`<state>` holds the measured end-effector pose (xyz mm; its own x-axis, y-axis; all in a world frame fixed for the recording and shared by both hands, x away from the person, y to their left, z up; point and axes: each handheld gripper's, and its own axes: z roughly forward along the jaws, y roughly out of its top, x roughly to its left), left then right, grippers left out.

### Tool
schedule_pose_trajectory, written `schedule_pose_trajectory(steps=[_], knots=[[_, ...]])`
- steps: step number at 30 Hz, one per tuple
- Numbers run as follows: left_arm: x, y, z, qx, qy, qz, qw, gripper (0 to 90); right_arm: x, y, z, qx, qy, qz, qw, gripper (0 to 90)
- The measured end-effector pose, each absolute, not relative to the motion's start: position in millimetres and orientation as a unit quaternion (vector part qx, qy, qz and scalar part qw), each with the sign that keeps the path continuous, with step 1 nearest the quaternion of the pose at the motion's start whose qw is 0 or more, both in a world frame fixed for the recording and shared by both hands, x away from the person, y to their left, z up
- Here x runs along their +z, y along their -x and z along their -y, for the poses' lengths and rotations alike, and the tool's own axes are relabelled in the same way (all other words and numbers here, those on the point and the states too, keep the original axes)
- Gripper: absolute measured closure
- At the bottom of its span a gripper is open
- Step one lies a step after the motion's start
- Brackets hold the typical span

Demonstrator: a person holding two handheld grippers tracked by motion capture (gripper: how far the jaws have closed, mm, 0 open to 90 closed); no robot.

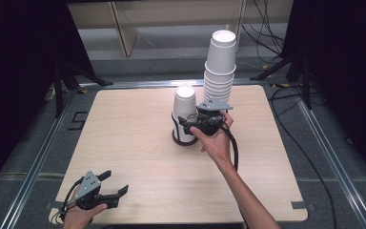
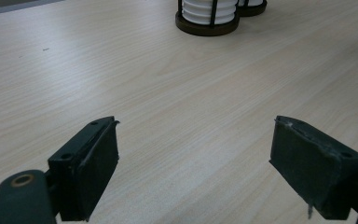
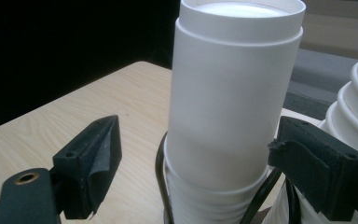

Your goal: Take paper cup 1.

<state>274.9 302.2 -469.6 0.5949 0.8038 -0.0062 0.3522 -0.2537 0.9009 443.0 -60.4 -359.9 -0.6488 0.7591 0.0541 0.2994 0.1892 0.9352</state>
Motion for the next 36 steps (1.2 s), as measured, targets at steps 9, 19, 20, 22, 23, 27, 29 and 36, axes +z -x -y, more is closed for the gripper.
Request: schedule_pose_trajectory(steps=[9, 19, 20, 22, 23, 27, 29, 36], knots=[[-470, -275, -302, 0.235, -0.755, -0.383, 0.478, 14.8, -363, -455, 54, 0.530, -0.379, -0.725, 0.223, 16.0], [-469, -275, -302, 0.236, -0.758, -0.379, 0.476, 14.8, -365, -467, 44, 0.524, -0.397, -0.712, 0.247, 15.7], [-469, -275, -302, 0.236, -0.758, -0.379, 0.476, 14.8, -365, -467, 44, 0.524, -0.397, -0.712, 0.247, 15.7], [-469, -275, -301, 0.235, -0.756, -0.380, 0.478, 14.8, -367, -469, 42, 0.526, -0.398, -0.710, 0.247, 15.7], [-469, -275, -301, 0.235, -0.756, -0.380, 0.478, 14.8, -367, -469, 42, 0.526, -0.398, -0.710, 0.247, 15.7], [-469, -275, -301, 0.235, -0.757, -0.379, 0.478, 14.8, -368, -472, 37, 0.518, -0.411, -0.705, 0.257, 15.6], [-469, -275, -301, 0.235, -0.757, -0.378, 0.478, 14.8, -367, -473, 33, 0.517, -0.419, -0.701, 0.256, 15.7], [-469, -274, -301, 0.235, -0.756, -0.379, 0.478, 14.8, -367, -477, 23, 0.493, -0.451, -0.695, 0.267, 15.5]])
